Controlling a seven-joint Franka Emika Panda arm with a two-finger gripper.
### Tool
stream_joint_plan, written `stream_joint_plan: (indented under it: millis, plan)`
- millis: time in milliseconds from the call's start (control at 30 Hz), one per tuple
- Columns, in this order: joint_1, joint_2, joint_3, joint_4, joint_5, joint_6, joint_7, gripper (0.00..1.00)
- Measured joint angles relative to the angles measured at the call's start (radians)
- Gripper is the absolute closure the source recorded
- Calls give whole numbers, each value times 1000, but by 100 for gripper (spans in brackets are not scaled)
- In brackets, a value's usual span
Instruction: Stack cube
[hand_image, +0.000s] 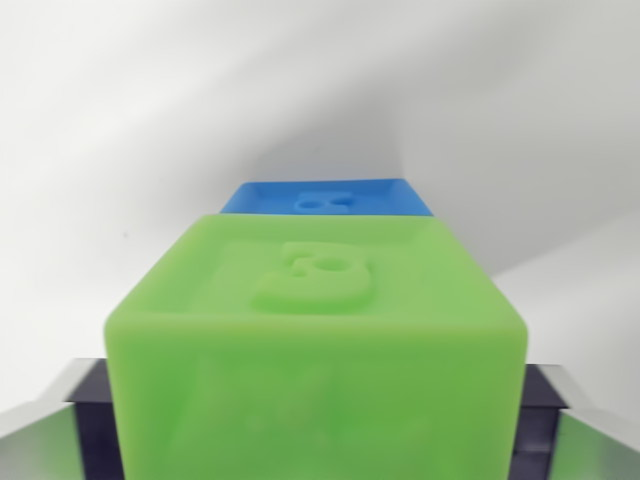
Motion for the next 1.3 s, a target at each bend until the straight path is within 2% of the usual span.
stream_joint_plan:
  millis: [833,1000,1300]
  plan:
    - [0,-4,0,0,0,-3,0,0]
    - [0,-22,0,-2,0,-17,0,0]
    - [0,-88,0,-9,1,-74,0,0]
